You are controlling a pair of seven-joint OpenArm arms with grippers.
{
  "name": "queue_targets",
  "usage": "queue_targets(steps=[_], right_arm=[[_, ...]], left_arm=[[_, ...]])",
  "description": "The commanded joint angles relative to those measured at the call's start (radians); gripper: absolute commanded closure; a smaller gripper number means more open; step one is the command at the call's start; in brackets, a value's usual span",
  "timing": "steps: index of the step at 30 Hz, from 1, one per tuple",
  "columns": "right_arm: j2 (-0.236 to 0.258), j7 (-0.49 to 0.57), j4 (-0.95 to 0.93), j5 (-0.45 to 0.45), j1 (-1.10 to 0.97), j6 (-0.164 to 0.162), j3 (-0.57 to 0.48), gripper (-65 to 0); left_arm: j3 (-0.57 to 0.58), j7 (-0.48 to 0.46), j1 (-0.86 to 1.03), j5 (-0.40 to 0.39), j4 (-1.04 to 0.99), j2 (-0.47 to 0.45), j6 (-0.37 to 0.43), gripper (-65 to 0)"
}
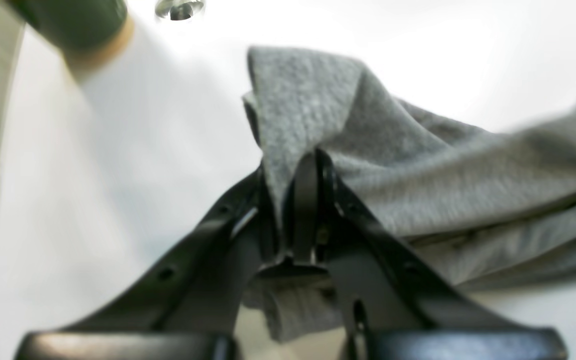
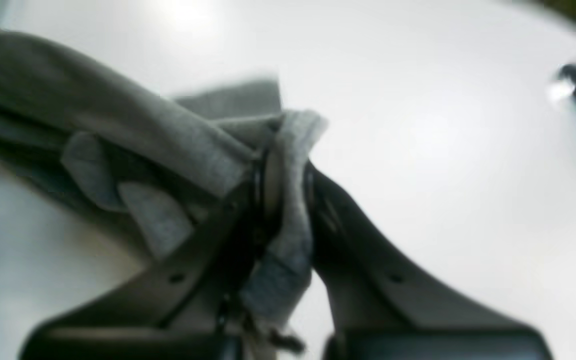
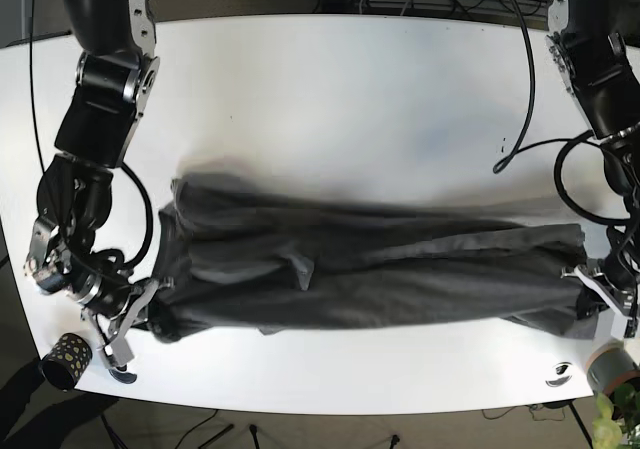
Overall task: Fold the T-shirt properly
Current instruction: 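Lift the shirt with both grippers and shake it out, then lay the shirt flat, pulling both grippers apart along its edge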
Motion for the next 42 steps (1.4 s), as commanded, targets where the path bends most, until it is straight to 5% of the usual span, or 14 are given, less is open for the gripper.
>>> queue_targets(steps=[1,8,20,35,42], right_arm=[[0.045,0.027,-0.024,0.005,0.106,-0.003,0.005,0.0],[0.139,0.027,-0.142,0.014,0.379,-0.003,-0.123,0.0],[0.151,-0.072,-0.149,0.014,0.615,-0.003,-0.137,0.0],[0.147,-0.135,0.088,0.017,0.273,-0.003,-0.032,0.0],[0.145,-0.136,0.181,0.121,0.034,-0.003,0.026,0.0]], left_arm=[[0.010,-0.030,-0.091,-0.007,0.016,-0.025,0.009,-0.3],[0.044,-0.033,-0.338,-0.007,-0.073,-0.032,0.009,-0.3],[0.047,-0.031,-0.585,-0.009,-0.178,-0.032,0.008,-0.3],[0.038,-0.028,-0.301,-0.015,-0.052,-0.034,0.002,-0.3],[-0.053,0.006,-0.065,-0.015,0.066,-0.028,0.000,-0.3]])
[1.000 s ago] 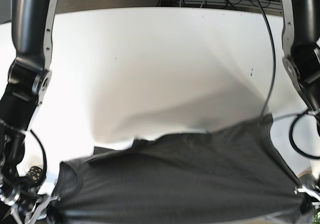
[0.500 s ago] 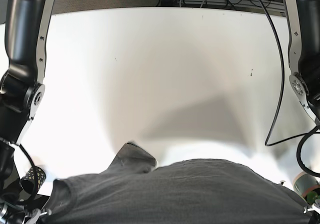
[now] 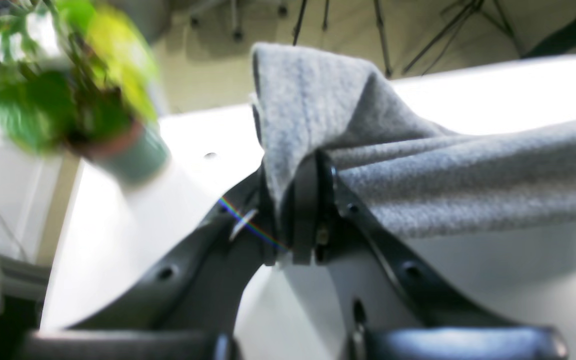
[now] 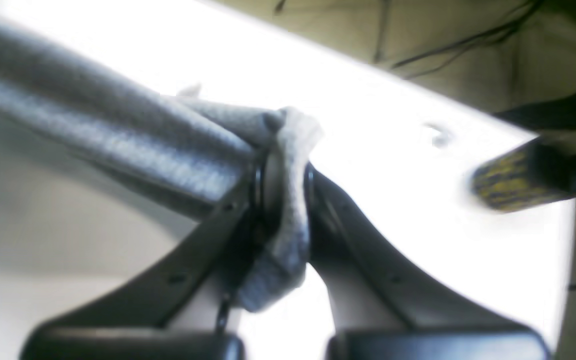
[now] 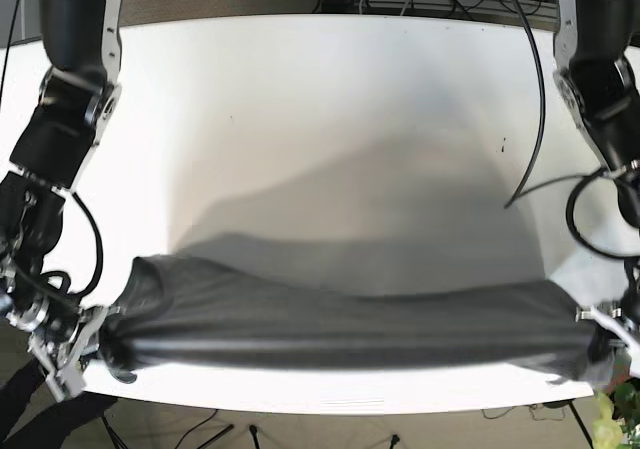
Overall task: Fold the T-shirt properly
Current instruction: 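Lay the shirt flat, pulling both grippers apart along its edge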
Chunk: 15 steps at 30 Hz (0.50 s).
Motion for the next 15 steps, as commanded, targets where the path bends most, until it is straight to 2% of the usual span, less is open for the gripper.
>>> queue_targets(steps=[1,3,9,15], right_arm=[[0.020,0.020,0.059,0.010,-0.023,-0.001,0.038,0.0],[0.018,0.006,0.096,0.014,-0.083,-0.001,0.060,0.0],[-0.048,-0.022,0.203,0.014,-0.263,-0.001,0.123,0.0],[-0.092,-0.028,0.294,0.014,-0.444,-0.001,0.135,0.0]], left_arm=[[-0.027,-0.001,0.017,0.006,0.047,-0.021,0.009,-0.3],[-0.041,0.002,0.069,0.006,0.070,-0.021,0.008,-0.3],[-0.063,0.001,0.236,0.004,0.125,-0.019,0.002,-0.3],[-0.141,0.002,0.368,0.006,0.158,-0.001,-0.060,-0.1]])
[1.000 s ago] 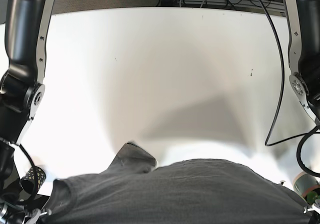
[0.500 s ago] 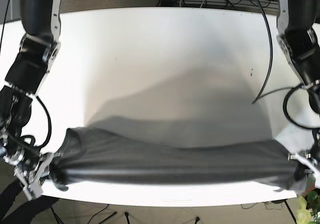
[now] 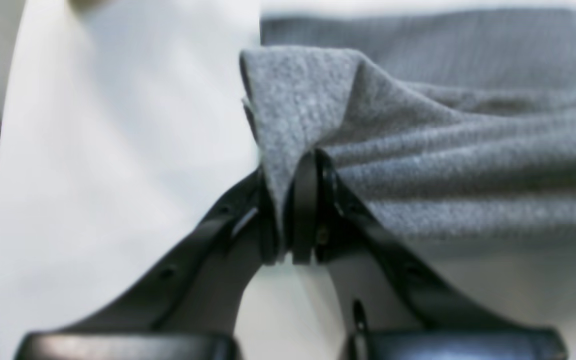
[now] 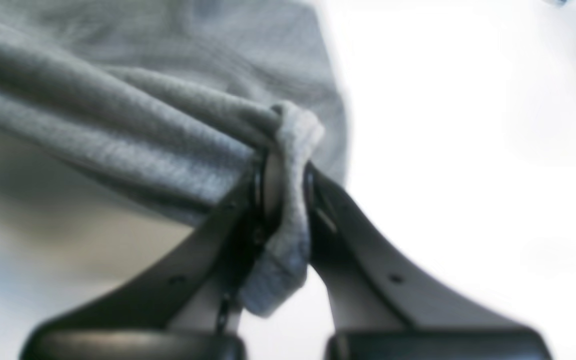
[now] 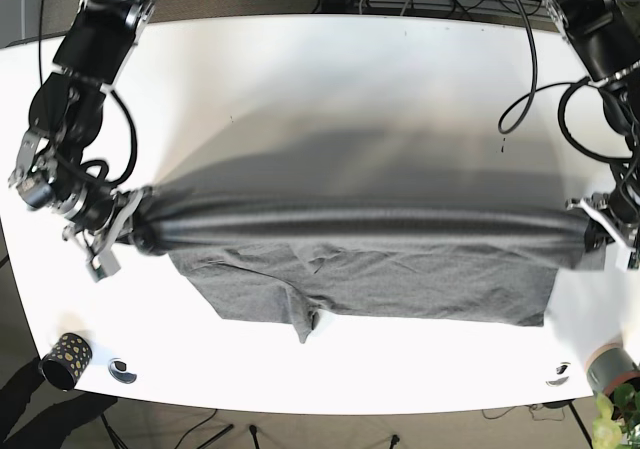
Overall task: Fold the T-shirt properly
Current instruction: 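Lay the shirt flat, pulling both grippers apart along its edge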
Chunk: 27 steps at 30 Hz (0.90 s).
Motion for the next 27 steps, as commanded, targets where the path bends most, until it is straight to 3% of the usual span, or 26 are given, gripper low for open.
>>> queue_targets(steps=[1,9,23,27], right_arm=[[0.005,0.023,0.050,0.005,-0.024,-0.001,0.009,0.0],[-0.058,0.021,0.108,0.080,-0.228,-0.001,0.090,0.0],[-0.064,0.027,0.108,0.126,-0.426,-0.001,0.092,0.0],[-0.064,0.027,0.109,0.126,-0.452,-0.001,0.092,0.0]], left_arm=[[-0.022,-0.027,0.007,-0.004,0.025,-0.017,-0.009,-0.1],[-0.079,-0.030,0.148,-0.001,0.022,-0.017,-0.053,-0.1],[-0.082,-0.033,0.200,0.001,-0.024,-0.022,-0.055,-0.7],[-0.083,-0.033,0.193,0.001,-0.087,-0.032,-0.055,-7.1]])
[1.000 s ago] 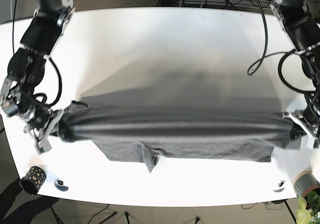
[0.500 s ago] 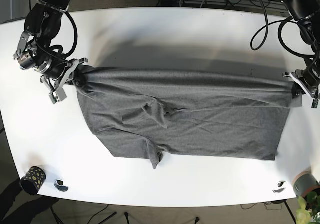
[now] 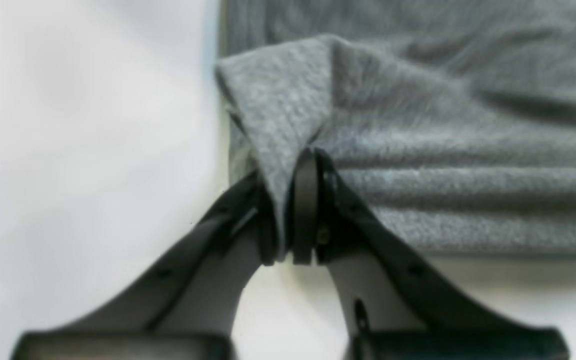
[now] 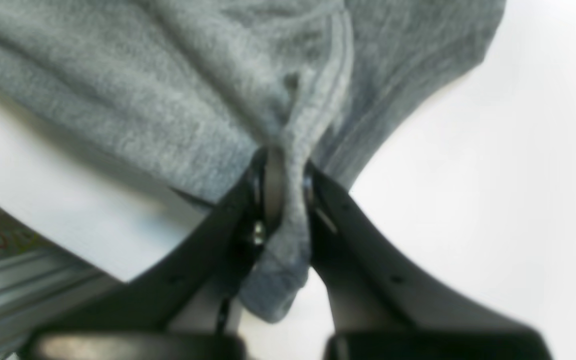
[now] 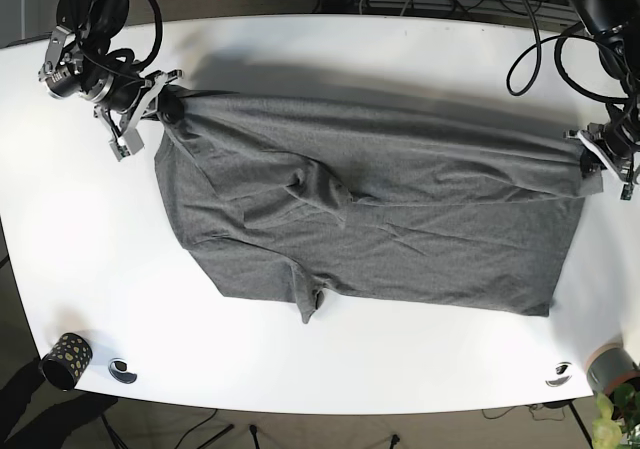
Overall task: Fold the T-shirt properly
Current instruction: 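Lay the shirt flat, pulling both grippers apart along its edge, then regrasp the shirt edge with both grippers and stretch it taut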
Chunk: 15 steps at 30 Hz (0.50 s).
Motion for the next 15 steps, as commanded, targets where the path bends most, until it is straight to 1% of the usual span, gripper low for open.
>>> queue_targets(steps=[1,5,6,8,10,12,14,15], right_arm=[[0.016,0.009,0.022,0.008,-0.005,-0.001,0.007,0.0],[0.016,0.009,0.022,0.008,-0.019,-0.001,0.007,0.0],[0.016,0.009,0.022,0.008,-0.025,-0.001,0.007,-1.1],[0.016,0.015,0.022,0.010,-0.033,-0.001,0.007,-8.1],[0.016,0.032,0.021,0.036,-0.045,-0.001,0.009,-16.5],[0.016,0.044,0.021,0.078,-0.058,-0.001,0.029,-23.8],[0.016,0.046,0.021,0.130,-0.062,-0.001,0.056,-30.6],[0.016,0.046,0.021,0.147,-0.062,-0.001,0.061,-32.2]], left_arm=[[-0.008,-0.017,-0.016,-0.006,-0.008,-0.037,0.003,-9.0],[-0.008,-0.017,-0.016,-0.007,-0.040,-0.040,0.003,-20.0],[-0.008,-0.017,-0.016,-0.007,-0.048,-0.042,0.003,-24.3],[-0.008,-0.017,-0.017,-0.007,-0.062,-0.043,0.005,-32.6],[-0.009,-0.016,-0.034,-0.014,-0.066,-0.045,0.005,-39.2],[-0.037,-0.010,-0.059,-0.018,-0.056,-0.045,0.003,-41.8],[-0.100,0.017,-0.071,-0.070,-0.036,-0.045,-0.002,-42.5],[-0.121,0.032,-0.073,-0.101,-0.031,-0.046,-0.012,-42.6]])
